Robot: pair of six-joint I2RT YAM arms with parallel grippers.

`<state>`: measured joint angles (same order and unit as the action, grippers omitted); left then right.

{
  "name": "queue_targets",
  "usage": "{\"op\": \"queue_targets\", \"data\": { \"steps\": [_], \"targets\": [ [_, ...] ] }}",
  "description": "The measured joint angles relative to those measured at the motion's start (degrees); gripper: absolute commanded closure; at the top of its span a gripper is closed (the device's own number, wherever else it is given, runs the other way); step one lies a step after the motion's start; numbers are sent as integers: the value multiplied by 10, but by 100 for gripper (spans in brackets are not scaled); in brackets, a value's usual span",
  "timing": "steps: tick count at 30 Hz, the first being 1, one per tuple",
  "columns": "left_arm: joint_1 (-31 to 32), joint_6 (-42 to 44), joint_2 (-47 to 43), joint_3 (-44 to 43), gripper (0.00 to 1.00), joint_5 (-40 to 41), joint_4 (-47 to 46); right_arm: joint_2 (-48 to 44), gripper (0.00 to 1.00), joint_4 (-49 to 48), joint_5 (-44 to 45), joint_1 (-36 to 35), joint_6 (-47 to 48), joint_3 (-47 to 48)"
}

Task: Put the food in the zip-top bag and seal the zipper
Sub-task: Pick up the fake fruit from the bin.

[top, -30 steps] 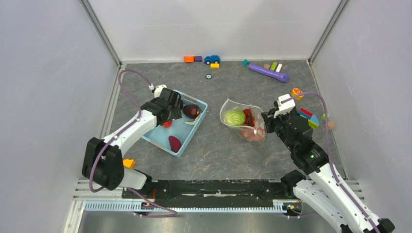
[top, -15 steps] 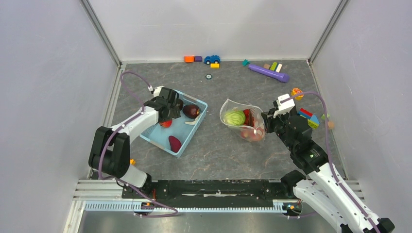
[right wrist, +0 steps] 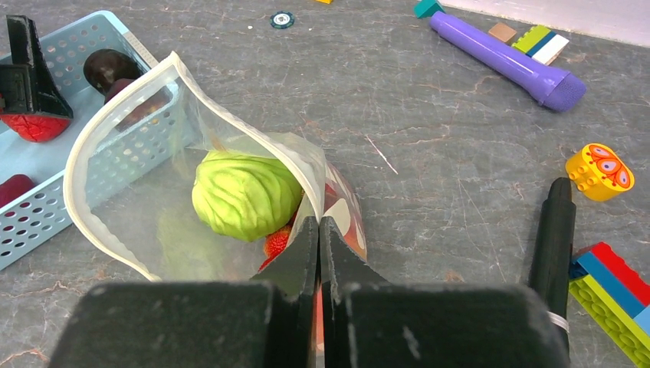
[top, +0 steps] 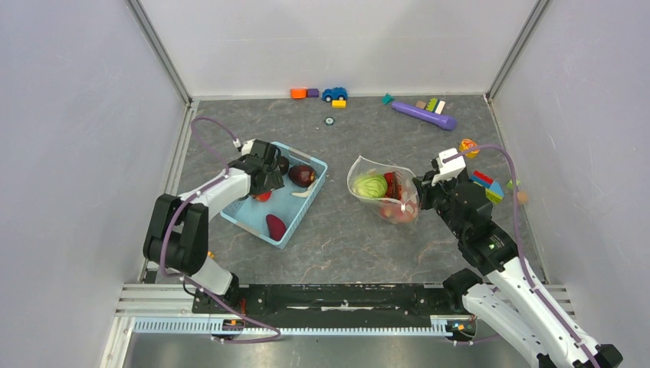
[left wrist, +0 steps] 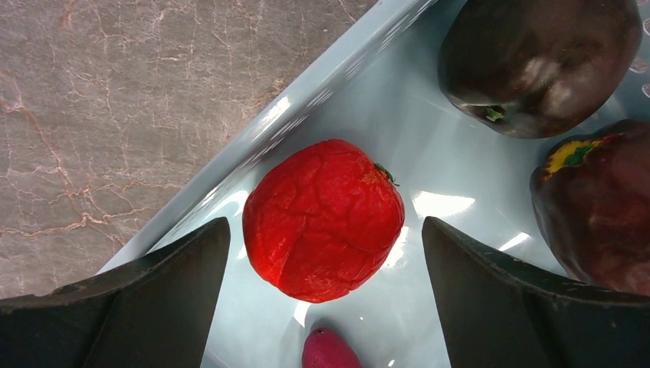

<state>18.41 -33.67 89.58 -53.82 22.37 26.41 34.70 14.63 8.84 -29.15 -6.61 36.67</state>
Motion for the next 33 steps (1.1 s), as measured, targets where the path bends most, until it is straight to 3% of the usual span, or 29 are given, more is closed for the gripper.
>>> {"op": "queue_targets", "data": {
  "steps": [21, 26, 33],
  "targets": [
    [-1, 0, 21, 4, 5, -5, -4, -2, 100, 0, 3, 0, 0, 0],
    [-1, 0, 32, 4, 15, -5, -4, -2, 100, 0, 5, 0, 0, 0],
    [-1, 0, 37, 4, 40, -8, -4, -2, 100, 0, 5, 0, 0, 0]
  ]
}}
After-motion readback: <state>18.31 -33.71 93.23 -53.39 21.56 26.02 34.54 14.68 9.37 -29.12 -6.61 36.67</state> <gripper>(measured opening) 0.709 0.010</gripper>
